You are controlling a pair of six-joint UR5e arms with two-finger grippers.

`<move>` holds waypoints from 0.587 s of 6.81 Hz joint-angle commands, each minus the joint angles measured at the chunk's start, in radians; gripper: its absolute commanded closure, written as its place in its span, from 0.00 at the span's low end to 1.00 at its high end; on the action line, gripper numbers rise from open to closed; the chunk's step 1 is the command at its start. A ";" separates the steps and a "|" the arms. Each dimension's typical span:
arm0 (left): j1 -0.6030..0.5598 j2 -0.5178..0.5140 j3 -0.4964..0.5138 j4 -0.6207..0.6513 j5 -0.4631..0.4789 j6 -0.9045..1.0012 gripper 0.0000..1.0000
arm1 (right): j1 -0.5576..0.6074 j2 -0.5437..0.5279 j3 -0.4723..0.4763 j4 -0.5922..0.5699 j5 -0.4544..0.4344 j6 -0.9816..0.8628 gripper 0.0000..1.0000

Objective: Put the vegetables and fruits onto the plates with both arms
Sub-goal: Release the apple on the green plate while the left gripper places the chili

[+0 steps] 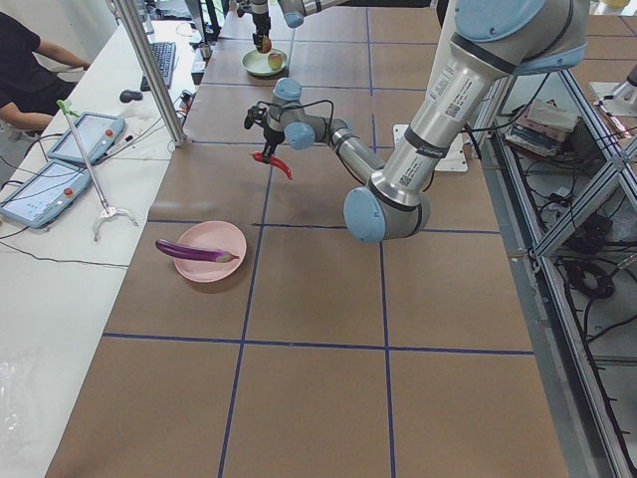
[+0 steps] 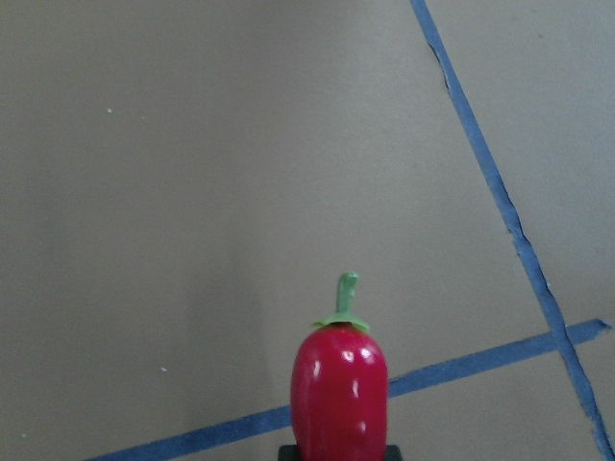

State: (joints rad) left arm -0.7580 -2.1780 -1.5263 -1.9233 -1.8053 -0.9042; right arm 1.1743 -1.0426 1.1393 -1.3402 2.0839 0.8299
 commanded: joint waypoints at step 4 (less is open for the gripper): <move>-0.257 0.046 0.245 -0.010 0.000 -0.076 0.94 | -0.004 -0.011 0.165 0.060 0.080 0.029 0.00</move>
State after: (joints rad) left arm -0.9827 -2.1221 -1.3700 -1.9298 -1.8075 -0.9400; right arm 1.1578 -1.0476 1.2227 -1.2614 2.1070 0.8427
